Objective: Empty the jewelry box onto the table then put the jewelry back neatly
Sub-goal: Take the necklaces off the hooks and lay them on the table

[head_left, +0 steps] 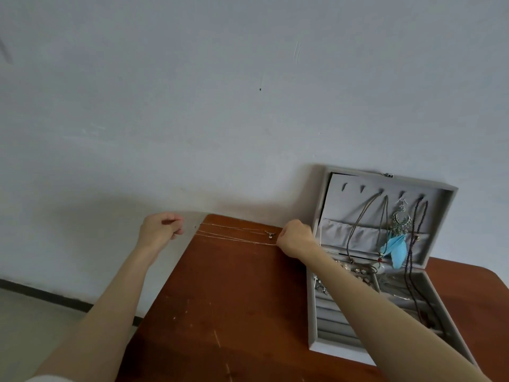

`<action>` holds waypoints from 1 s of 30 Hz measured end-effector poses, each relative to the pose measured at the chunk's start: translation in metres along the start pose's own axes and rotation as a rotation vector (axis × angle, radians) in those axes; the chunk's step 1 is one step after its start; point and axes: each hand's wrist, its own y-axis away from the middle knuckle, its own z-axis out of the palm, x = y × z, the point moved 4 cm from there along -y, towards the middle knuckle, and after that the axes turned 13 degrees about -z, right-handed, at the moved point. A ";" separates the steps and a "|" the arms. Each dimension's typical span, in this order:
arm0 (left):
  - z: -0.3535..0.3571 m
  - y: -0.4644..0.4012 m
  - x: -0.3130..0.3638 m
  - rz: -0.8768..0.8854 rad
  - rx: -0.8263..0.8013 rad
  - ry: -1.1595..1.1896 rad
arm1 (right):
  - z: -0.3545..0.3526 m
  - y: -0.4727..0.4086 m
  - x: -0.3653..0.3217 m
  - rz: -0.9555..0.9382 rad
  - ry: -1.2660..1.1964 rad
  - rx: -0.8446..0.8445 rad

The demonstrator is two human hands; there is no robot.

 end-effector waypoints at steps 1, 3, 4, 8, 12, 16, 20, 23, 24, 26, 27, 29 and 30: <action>0.002 -0.002 -0.003 -0.020 0.001 0.012 | 0.001 -0.001 0.000 -0.003 0.023 0.004; 0.004 -0.005 -0.010 -0.057 0.005 0.016 | 0.002 -0.002 0.001 -0.002 0.062 0.017; 0.005 -0.006 -0.013 -0.074 0.006 0.016 | 0.002 -0.002 0.002 -0.006 0.077 0.019; 0.006 -0.005 -0.022 -0.123 0.007 -0.014 | 0.003 0.000 0.001 -0.056 0.149 0.013; 0.005 0.006 -0.016 -0.090 0.001 -0.091 | 0.002 0.007 -0.001 -0.121 0.164 0.044; 0.012 0.036 0.016 0.104 0.047 -0.199 | -0.013 0.028 -0.008 -0.209 0.031 0.079; 0.036 0.079 0.051 0.296 0.039 -0.218 | -0.041 0.058 -0.009 -0.241 -0.245 0.123; 0.064 0.114 0.075 0.405 -0.014 -0.222 | -0.071 0.079 0.006 -0.208 -0.403 0.186; 0.074 0.126 0.082 0.438 -0.043 -0.225 | -0.082 0.085 0.014 -0.203 -0.408 0.213; 0.098 0.149 0.097 0.505 -0.110 -0.230 | -0.102 0.093 0.033 -0.187 -0.374 0.275; 0.110 0.160 0.104 0.529 -0.146 -0.236 | -0.112 0.095 0.044 -0.172 -0.358 0.313; 0.138 0.177 0.115 0.553 -0.216 -0.248 | -0.130 0.096 0.063 -0.143 -0.332 0.395; 0.152 0.184 0.120 0.556 -0.246 -0.255 | -0.138 0.095 0.071 -0.131 -0.311 0.438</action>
